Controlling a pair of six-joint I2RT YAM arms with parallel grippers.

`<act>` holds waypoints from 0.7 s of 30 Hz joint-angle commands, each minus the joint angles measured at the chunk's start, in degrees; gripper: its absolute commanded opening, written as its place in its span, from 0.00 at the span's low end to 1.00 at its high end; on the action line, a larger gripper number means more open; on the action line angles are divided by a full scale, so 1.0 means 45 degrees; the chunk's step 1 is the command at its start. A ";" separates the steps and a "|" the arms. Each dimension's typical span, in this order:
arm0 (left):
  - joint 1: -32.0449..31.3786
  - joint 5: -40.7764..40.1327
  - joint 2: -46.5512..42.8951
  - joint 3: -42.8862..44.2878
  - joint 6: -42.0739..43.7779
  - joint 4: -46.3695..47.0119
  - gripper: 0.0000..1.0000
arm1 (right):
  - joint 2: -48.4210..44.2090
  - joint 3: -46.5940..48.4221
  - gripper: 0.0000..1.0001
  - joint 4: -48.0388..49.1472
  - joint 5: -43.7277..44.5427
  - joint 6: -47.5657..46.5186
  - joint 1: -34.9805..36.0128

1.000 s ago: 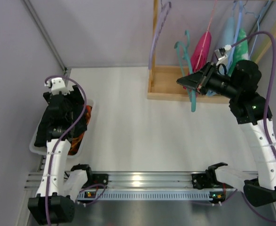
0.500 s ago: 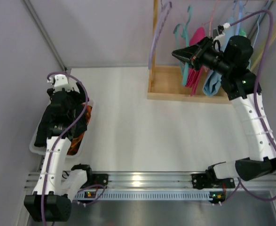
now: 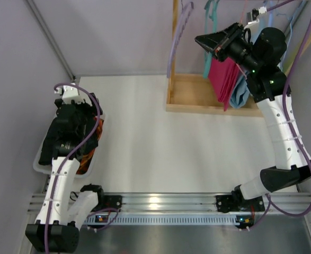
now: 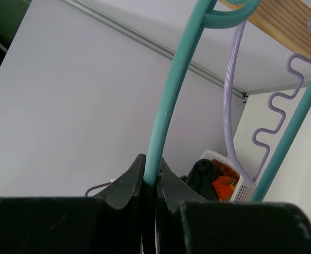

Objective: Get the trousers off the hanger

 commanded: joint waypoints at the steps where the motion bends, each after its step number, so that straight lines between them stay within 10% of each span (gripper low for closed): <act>1: -0.0033 0.0202 -0.0126 0.0038 -0.0058 0.0251 0.99 | 0.0632 0.0707 0.00 0.1279 0.0125 -0.0499 0.0164; 21: -0.0053 0.1686 0.0536 0.0874 0.0215 -0.1150 0.99 | 0.2315 -0.0443 0.11 0.2295 -0.1067 -0.1102 0.0105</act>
